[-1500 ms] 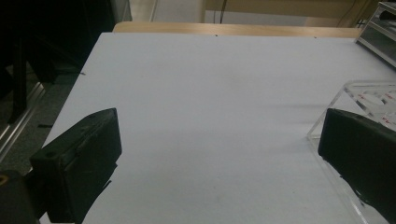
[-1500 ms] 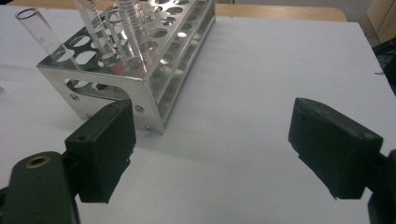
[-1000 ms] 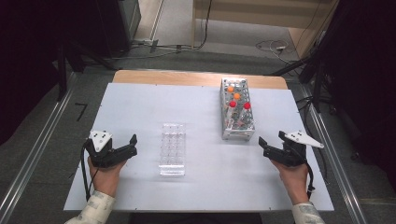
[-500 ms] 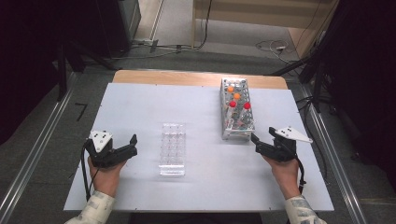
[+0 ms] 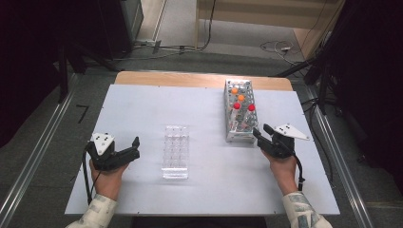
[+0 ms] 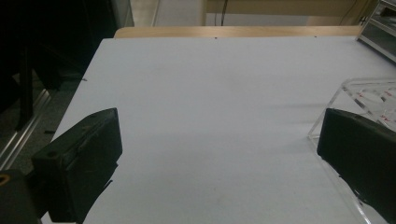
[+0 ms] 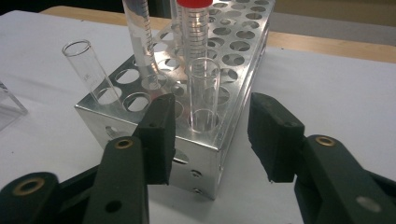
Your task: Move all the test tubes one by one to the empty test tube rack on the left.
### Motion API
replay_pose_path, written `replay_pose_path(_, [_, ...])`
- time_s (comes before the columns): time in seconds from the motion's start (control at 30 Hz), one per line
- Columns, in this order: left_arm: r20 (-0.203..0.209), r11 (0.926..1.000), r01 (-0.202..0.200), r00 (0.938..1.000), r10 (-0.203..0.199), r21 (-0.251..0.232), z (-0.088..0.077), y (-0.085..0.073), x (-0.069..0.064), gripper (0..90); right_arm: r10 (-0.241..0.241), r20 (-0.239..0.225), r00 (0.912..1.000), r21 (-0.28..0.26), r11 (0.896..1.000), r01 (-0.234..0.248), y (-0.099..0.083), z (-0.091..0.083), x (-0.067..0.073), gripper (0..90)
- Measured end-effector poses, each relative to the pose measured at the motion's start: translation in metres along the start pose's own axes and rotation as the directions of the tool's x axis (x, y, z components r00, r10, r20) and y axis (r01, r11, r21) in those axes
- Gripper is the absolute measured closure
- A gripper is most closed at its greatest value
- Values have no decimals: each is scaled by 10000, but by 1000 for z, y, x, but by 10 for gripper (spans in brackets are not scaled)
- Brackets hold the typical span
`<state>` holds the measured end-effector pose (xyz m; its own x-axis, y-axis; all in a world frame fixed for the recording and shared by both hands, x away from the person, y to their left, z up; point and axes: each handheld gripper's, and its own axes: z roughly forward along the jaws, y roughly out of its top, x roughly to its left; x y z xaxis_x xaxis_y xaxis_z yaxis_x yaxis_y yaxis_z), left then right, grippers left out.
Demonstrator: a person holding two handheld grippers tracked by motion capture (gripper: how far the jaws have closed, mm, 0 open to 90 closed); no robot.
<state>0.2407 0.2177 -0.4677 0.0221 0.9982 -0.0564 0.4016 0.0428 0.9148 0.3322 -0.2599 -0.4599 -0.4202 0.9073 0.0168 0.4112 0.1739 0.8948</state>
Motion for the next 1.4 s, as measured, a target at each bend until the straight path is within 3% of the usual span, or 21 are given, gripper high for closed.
replay_pose_path(0.27, [18,10000,-8,10000,8,32,0,0,0,6,-129,-88,9999,-32,9999,129,2,5,5,618])
replay_pose_path(1.2, [62,10000,-12,10000,12,63,1,0,0,7,-119,70,9999,-56,9999,119,1,12,6,726])
replay_pose_path(1.4, [78,10000,-19,10000,19,28,1,0,-2,8,-113,85,9999,-277,9995,116,3,8,6,729])
